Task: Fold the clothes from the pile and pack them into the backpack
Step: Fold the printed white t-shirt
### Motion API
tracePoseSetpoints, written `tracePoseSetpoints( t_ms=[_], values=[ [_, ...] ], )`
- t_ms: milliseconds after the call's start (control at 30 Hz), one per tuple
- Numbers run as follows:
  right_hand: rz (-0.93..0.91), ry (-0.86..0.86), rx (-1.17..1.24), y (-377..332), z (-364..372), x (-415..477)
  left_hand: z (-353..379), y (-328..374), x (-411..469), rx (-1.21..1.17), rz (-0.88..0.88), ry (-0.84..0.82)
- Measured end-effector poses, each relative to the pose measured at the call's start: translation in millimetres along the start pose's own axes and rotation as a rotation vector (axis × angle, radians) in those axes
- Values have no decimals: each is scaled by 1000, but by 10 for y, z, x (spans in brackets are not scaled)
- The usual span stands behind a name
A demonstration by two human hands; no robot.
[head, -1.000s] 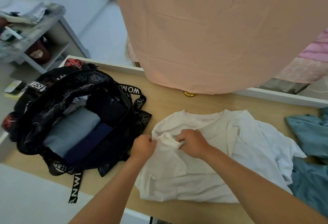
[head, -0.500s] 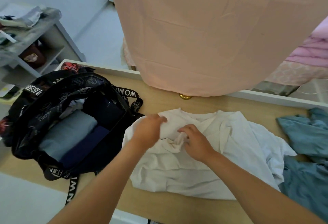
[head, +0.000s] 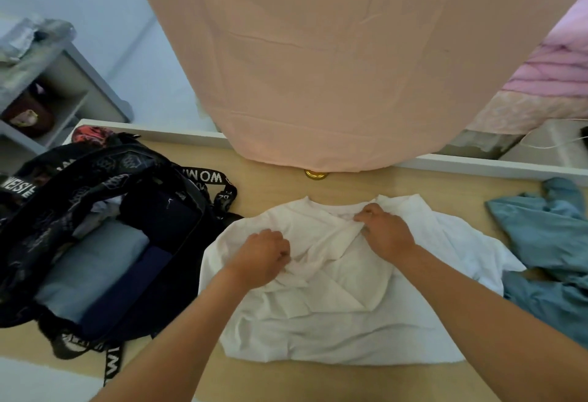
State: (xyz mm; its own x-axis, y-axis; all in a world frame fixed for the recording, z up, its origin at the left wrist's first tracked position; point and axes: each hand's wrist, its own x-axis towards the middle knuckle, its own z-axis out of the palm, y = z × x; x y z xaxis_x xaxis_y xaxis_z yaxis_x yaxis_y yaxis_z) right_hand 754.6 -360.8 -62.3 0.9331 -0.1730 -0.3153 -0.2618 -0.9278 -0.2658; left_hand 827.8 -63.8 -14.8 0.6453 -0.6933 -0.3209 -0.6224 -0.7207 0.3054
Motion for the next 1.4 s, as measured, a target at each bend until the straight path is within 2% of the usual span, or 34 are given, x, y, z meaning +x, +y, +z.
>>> tracePoseSetpoints(
  t_ms=[67, 133, 167, 233, 300, 367, 400, 433, 467, 533, 567, 700, 867, 967, 1033, 1100, 1167, 1233, 1300, 1400],
  values=[
    [7, 93, 65, 1, -26, 57, -134, -54, 58, -65, -179, 173],
    [64, 162, 146, -11, -69, 123, -271, -155, 159, -26, -365, 393],
    [113, 192, 200, -19, -100, 151, -341, -207, 204, 14, -436, 450],
    [220, 268, 326, -39, -145, 198, -400, -296, 305, 166, -526, 400],
    [261, 295, 453, -62, -160, 210, -363, -296, 375, 277, -493, 386],
    [220, 257, 528, -48, -139, 164, -288, -169, 401, 172, -228, 468],
    [177, 249, 514, -12, -124, 127, -236, -98, 398, 76, -62, 445],
    [116, 260, 466, 41, -108, 83, -179, -37, 381, -6, 65, 318],
    [48, 274, 399, 111, -87, 42, -122, 17, 357, -61, 116, 141],
    [-40, 261, 282, 267, -62, -48, -2, 14, 307, -24, 71, -136],
    [-63, 227, 232, 345, -65, -97, 40, -17, 287, 57, 43, -174],
    [-68, 75, 19, 506, -110, -246, -12, -85, 238, 363, 21, -177],
    [9, 70, -186, 505, -153, -243, -86, -151, 219, 548, 68, -150],
    [86, 74, -253, 527, -180, -195, -163, -85, 217, 320, 48, -54],
    [154, 128, -240, 553, -226, -172, -188, -137, 269, 98, -65, 23],
    [215, 191, -216, 575, -273, -152, -179, -230, 318, -12, -166, 45],
    [269, 221, -194, 575, -317, -122, -192, -285, 333, 68, -154, -77],
    [298, 186, -270, 566, -353, -98, -167, -258, 319, 207, -39, -190],
    [282, 126, -357, 548, -328, -79, -116, -210, 313, 305, 3, -195],
    [82, 96, -284, 501, -181, -59, -16, -158, 342, 398, -28, -151]
  ],
)
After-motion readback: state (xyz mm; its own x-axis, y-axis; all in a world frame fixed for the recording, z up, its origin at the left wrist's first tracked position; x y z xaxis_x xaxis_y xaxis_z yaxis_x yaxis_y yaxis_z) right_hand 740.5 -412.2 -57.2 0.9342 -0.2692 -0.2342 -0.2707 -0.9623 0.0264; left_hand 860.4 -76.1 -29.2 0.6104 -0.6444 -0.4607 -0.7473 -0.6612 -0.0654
